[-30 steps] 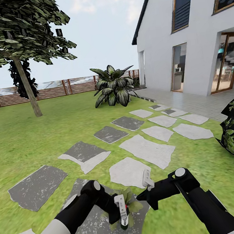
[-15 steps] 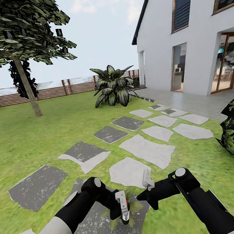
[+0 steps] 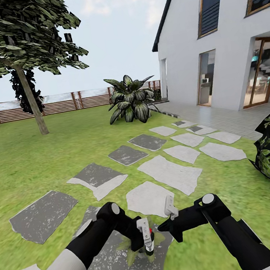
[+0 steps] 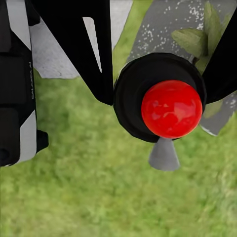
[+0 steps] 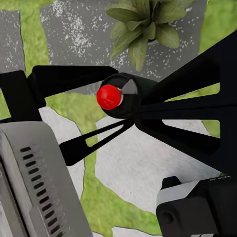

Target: Pick up the pesticide atomizer in the garden and spray insectifuge to fully cover both potted plants in the garden.

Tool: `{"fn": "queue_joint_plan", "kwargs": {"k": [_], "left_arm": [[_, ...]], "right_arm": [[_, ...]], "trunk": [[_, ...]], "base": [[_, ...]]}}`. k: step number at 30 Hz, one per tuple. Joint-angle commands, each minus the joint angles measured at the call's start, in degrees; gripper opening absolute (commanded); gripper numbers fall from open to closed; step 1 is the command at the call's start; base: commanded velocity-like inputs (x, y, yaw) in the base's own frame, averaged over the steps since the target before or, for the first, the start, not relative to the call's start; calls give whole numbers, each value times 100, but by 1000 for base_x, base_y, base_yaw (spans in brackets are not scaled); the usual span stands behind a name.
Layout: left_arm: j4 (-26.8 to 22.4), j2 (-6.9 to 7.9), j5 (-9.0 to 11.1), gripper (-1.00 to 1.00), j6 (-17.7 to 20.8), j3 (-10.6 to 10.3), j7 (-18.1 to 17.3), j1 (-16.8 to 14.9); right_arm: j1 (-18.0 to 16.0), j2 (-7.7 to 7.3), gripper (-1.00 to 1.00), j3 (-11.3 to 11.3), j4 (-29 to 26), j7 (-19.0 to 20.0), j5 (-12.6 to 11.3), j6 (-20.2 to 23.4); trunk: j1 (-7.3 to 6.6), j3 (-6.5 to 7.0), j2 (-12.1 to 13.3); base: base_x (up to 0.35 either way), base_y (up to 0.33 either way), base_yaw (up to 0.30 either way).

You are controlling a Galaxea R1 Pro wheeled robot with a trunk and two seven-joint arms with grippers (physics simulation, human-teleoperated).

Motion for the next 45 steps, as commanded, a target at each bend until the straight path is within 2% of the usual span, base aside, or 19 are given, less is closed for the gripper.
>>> {"fn": "queue_joint_plan", "kwargs": {"k": [1,3,5,15,21,26,30,35,45], "left_arm": [[-11,3,-9,-100,60,-47,-20,-5],[-11,7,-9,-100,60,-221,-20,-5],[-11,5,-8,-100,60,-286,-20,-5],[-16,3,-8,-100,60,-321,-20,-5],[-20,-1,-8,-100,68,-447,-20,-5],[-20,-126,-8,-100,72,-474,-20,-5],[-41,-162,-9,-100,122,-485,-20,-5],[-222,-171,-7,-100,254,-650,-20,-5],[-255,-164,-1,-100,297,-679,-23,-21]], "right_arm": [[-5,-2,-100,5,-8,26,27,53],[-5,-2,-100,2,-8,26,29,53],[-5,-4,-100,-2,-8,26,29,53],[-5,-11,-100,-6,-7,20,29,53],[-5,-9,-100,-6,-7,18,86,53],[-5,-4,-100,-6,-7,18,90,53],[-5,-9,-100,-6,-7,18,91,53],[-5,-11,-100,-3,-7,18,91,53],[-5,-14,-100,3,-7,18,91,53]], "trunk": [[1,-8,-5],[1,-8,-5],[1,-8,-5],[1,-8,-5],[1,-8,-5],[1,-8,-5],[1,-8,-5],[1,-8,-5],[1,-8,-5]], "base": [[0,0,0],[0,0,0],[0,0,0],[0,0,0],[0,0,0],[0,0,0],[0,0,0],[0,0,0],[0,0,0]]}}
